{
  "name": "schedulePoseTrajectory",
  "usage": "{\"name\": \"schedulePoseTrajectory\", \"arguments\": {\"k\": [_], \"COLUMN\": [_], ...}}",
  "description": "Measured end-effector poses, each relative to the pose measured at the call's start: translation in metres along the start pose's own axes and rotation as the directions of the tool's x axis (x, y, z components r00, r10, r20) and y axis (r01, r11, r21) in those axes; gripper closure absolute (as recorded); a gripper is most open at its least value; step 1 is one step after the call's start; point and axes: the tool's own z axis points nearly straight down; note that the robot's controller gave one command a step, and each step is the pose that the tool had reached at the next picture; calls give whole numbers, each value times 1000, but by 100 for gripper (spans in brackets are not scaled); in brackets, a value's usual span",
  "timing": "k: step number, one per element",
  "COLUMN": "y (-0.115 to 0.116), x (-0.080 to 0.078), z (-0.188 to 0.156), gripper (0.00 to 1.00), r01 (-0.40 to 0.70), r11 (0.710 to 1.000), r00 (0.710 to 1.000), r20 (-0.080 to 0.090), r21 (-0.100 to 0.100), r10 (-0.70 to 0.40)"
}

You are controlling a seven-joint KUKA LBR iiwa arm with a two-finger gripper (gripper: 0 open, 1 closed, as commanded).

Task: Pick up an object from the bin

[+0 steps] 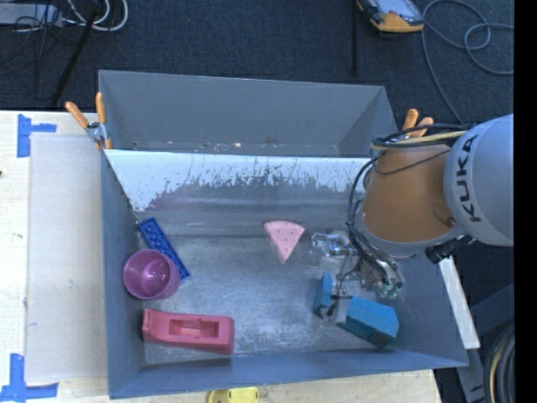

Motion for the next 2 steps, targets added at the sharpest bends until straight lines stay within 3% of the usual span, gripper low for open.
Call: {"name": "schedulePoseTrajectory", "arguments": {"k": [1, 2], "y": [0, -46], "x": [-2, 9], "z": [-4, 43], "gripper": [0, 0], "r01": [1, -91], "r11": [1000, 996], "r00": [1000, 996], "r20": [8, 14], "r21": [0, -1], "r10": [-1, 91]}}
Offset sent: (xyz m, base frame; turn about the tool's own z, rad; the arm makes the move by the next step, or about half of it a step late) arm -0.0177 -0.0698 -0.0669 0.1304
